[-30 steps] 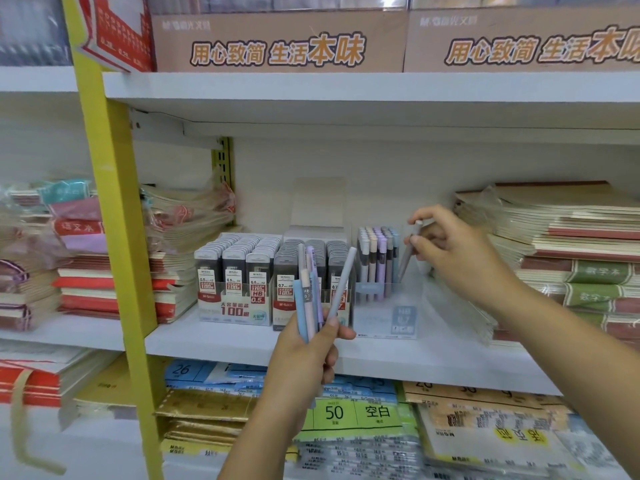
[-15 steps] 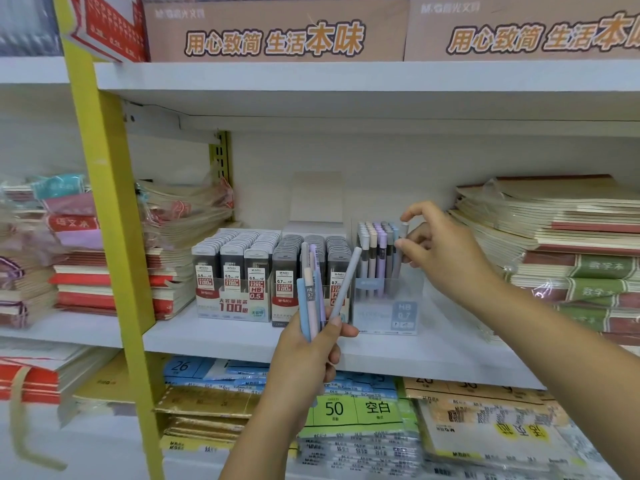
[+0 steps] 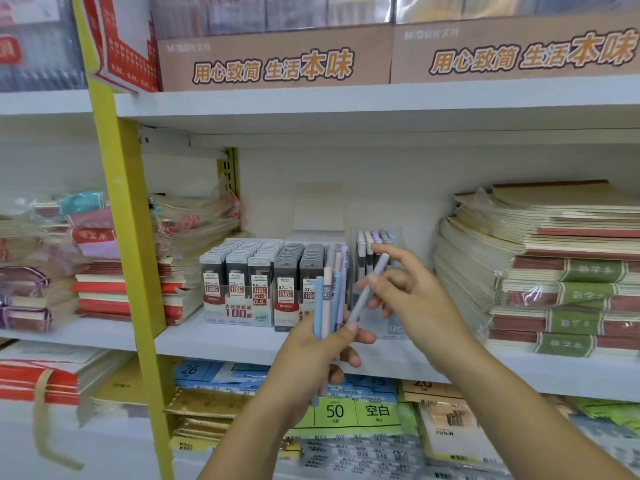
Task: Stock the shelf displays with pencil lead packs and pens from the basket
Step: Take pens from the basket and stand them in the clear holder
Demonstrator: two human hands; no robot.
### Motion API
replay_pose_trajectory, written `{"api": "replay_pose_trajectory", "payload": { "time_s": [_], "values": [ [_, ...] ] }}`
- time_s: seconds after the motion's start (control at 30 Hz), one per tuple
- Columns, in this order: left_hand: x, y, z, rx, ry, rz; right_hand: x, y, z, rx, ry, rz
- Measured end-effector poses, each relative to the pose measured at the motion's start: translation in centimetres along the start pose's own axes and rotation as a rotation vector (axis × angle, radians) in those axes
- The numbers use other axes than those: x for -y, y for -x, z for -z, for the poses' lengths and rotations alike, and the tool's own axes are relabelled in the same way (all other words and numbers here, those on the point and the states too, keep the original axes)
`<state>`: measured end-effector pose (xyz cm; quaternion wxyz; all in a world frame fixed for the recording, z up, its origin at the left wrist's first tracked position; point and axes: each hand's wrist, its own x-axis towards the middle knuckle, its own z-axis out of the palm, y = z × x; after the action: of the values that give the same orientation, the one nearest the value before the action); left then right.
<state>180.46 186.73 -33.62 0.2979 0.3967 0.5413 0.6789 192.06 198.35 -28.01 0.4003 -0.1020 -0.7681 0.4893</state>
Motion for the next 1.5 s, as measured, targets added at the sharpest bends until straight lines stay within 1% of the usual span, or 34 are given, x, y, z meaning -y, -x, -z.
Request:
{"api": "replay_pose_trajectory", "payload": {
  "time_s": [0.07, 0.13, 0.27, 0.37, 0.43, 0.5, 0.6, 0.7, 0.8, 0.87, 0.93, 1.0, 1.03, 1.1, 1.13, 1.2, 1.27, 1.33, 1.4, 1.5],
  "values": [
    [-0.9, -0.2, 0.3, 0.046, 0.004, 0.017, 0.1, 0.1, 0.6, -0.035, -0.137, -0.017],
    [-1.7, -0.4, 1.1, 0.032, 0.043, 0.023, -0.1, 0.1, 1.6, -0.041, -0.239, -0.060],
    [-2.1, -0.6, 2.5, -0.078, 0.119, -0.012, -0.7, -0.1, 3.0, 0.037, -0.242, -0.137],
    [-1.9, -0.8, 2.6, -0.131, 0.089, -0.052, -0.4, -0.1, 3.2, 0.113, -0.125, -0.185],
    [-2.2, -0.9, 2.4, -0.126, 0.051, -0.092, 0.1, 0.0, 3.3, 0.157, 0.099, -0.184],
    [-2.6, -1.0, 2.2, -0.111, -0.008, -0.135, 0.5, 0.3, 3.2, 0.193, 0.330, -0.143],
    [-2.9, -1.0, 1.8, -0.095, -0.131, -0.190, 0.7, 0.6, 1.7, 0.213, 0.557, -0.030],
    [-3.0, -1.1, 1.3, -0.101, -0.132, -0.234, 0.2, 0.7, 0.4, 0.265, 0.592, 0.025],
    [-2.9, -1.4, 0.9, -0.134, -0.068, -0.245, 0.2, 0.2, 0.7, 0.308, 0.507, 0.021],
    [-2.8, -1.8, 0.9, -0.161, -0.040, -0.229, 0.6, -0.4, 1.2, 0.223, 0.356, 0.031],
    [-2.6, -2.0, 1.1, -0.196, -0.056, -0.219, 0.8, -1.0, 1.8, 0.026, 0.191, 0.103],
    [-2.5, -2.1, 1.3, -0.203, -0.070, -0.212, 1.2, -1.5, 2.1, -0.168, 0.086, 0.253],
    [-2.4, -2.1, 1.4, -0.198, -0.074, -0.208, 1.3, -1.7, 2.2, -0.234, 0.051, 0.334],
    [-2.1, -2.2, 1.6, -0.187, -0.101, -0.188, 1.2, -1.9, 2.0, -0.311, 0.048, 0.453],
    [-2.0, -2.2, 1.7, -0.181, -0.122, -0.174, 1.0, -2.1, 1.8, -0.326, 0.074, 0.481],
    [-1.6, -2.3, 2.0, -0.170, -0.130, -0.157, 0.3, -2.5, 1.3, -0.304, 0.173, 0.477],
    [-1.3, -2.4, 2.3, -0.163, -0.131, -0.140, -0.7, -2.9, 1.0, -0.245, 0.307, 0.426],
    [-1.0, -2.4, 2.5, -0.158, -0.150, -0.121, -1.7, -3.2, 0.7, -0.190, 0.389, 0.371],
    [-0.9, -2.3, 2.7, -0.153, -0.142, -0.119, -2.2, -3.3, 0.5, -0.169, 0.413, 0.347],
    [-0.6, -2.3, 3.0, -0.153, -0.115, -0.120, -2.3, -3.7, 0.5, -0.197, 0.393, 0.338]
  ]
}}
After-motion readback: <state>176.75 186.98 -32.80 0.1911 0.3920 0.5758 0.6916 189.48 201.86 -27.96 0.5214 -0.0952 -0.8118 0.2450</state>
